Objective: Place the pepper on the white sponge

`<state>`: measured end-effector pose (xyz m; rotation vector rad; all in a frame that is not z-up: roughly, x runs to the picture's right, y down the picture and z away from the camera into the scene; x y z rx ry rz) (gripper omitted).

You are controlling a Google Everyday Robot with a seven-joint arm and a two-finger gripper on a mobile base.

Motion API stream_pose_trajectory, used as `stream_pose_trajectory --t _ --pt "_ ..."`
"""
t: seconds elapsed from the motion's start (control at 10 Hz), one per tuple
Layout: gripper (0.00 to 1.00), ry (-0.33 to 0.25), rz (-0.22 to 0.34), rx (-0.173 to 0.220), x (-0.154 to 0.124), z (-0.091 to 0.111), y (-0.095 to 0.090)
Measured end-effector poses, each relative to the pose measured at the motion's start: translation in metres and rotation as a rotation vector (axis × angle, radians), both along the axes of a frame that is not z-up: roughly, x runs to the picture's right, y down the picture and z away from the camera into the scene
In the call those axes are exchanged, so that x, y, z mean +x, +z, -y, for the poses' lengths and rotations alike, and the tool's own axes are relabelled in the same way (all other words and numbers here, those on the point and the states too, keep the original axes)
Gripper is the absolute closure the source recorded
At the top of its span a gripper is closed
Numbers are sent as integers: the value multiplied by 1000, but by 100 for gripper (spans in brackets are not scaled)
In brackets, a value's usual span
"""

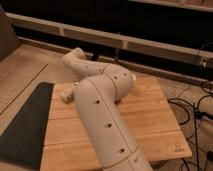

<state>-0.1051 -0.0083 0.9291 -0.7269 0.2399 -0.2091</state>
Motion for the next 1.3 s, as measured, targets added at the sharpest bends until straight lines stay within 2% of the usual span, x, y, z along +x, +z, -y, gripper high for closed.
stream_pose_trajectory --t 0.1,0.3,0.5,0.7,0.9,1.0,1.1,1.3 --pt "100 -21 -1 8 -11 5 -5" --pt "100 -77 18 0 -51 3 -20" --pt "100 -83 26 -46 -73 -19 -27" --pt "100 -53 4 -98 -76 -45 -31" --pt "100 -54 -25 -137 -68 -59 -38" --pt "100 -65 -42 -177 -61 -70 -46" --pt "100 -72 -49 -195 -59 -75 -49" --pt "100 -73 -48 -196 -60 -75 -50"
